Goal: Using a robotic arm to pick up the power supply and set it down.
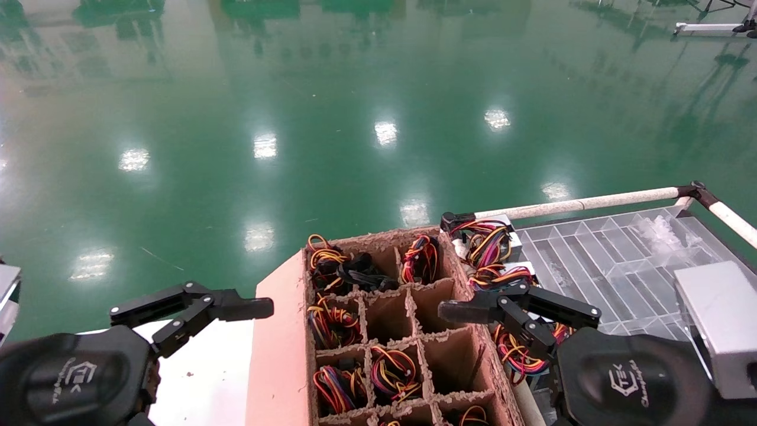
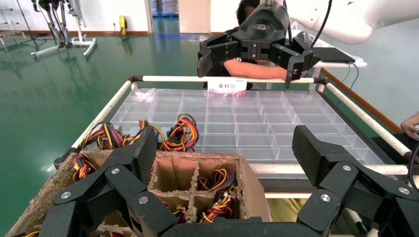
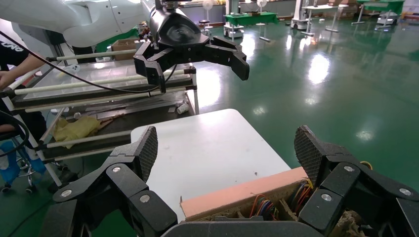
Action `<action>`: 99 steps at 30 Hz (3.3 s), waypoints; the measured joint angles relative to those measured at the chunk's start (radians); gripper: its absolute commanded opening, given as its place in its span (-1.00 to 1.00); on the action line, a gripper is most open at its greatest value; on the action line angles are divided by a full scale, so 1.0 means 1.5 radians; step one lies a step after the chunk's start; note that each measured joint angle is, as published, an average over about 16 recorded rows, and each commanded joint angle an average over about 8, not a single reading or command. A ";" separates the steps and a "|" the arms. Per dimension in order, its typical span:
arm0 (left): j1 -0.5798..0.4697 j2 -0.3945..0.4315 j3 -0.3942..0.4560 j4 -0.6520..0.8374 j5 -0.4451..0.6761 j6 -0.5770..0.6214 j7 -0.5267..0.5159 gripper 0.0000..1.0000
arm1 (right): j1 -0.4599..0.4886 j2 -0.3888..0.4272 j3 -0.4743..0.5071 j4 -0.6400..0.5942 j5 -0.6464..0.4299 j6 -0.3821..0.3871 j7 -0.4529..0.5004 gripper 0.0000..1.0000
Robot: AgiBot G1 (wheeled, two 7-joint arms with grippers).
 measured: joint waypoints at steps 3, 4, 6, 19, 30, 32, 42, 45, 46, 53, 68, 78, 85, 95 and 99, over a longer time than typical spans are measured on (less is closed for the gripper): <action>0.000 0.000 0.000 0.000 0.000 0.000 0.000 0.82 | 0.000 0.000 0.000 0.000 0.000 0.000 0.000 1.00; 0.000 0.000 0.000 0.000 0.000 0.000 0.000 0.59 | 0.000 0.000 0.000 0.000 0.000 0.000 0.000 1.00; 0.000 0.000 0.000 0.000 0.000 0.000 0.000 0.09 | 0.000 0.000 0.000 0.000 0.000 0.000 0.000 1.00; 0.000 0.000 0.000 0.000 0.000 0.000 0.000 -1.00 | 0.000 0.000 0.000 0.000 0.000 0.000 0.000 1.00; 0.000 0.000 0.000 0.000 0.000 0.000 0.000 -1.00 | 0.000 0.000 0.000 0.000 0.000 0.000 0.000 1.00; 0.000 0.000 0.000 0.000 0.000 0.000 0.000 -1.00 | 0.000 0.000 0.000 0.000 0.000 0.000 0.000 1.00; 0.000 0.000 0.000 0.000 0.000 0.000 0.000 -1.00 | 0.000 0.000 0.000 0.000 0.000 0.000 0.000 1.00; 0.000 0.000 0.000 0.000 0.000 0.000 0.000 -1.00 | 0.000 0.000 0.000 0.000 0.000 0.000 0.000 1.00; 0.000 0.000 0.000 0.000 0.000 0.000 0.000 -1.00 | 0.000 0.001 0.000 0.000 -0.001 -0.001 0.000 1.00; 0.000 0.000 0.000 0.000 0.000 0.000 0.000 -1.00 | 0.008 0.007 -0.007 -0.008 -0.015 -0.012 -0.001 1.00; 0.000 0.000 0.000 0.000 0.000 0.000 0.000 0.98 | 0.008 -0.001 -0.055 -0.015 -0.122 0.003 -0.008 0.86; 0.000 0.000 0.001 0.000 0.000 0.000 0.000 1.00 | 0.046 -0.034 -0.111 0.019 -0.232 0.022 0.039 -1.00; 0.000 0.000 0.001 0.000 0.000 0.000 0.000 1.00 | 0.088 -0.068 -0.147 0.010 -0.299 0.020 0.066 -1.00; 0.000 0.000 0.001 0.000 -0.001 0.000 0.001 1.00 | 0.120 -0.101 -0.180 -0.022 -0.360 0.019 0.082 -1.00; 0.000 0.000 0.001 0.000 -0.001 0.000 0.001 1.00 | 0.123 -0.107 -0.186 -0.035 -0.372 0.019 0.082 -1.00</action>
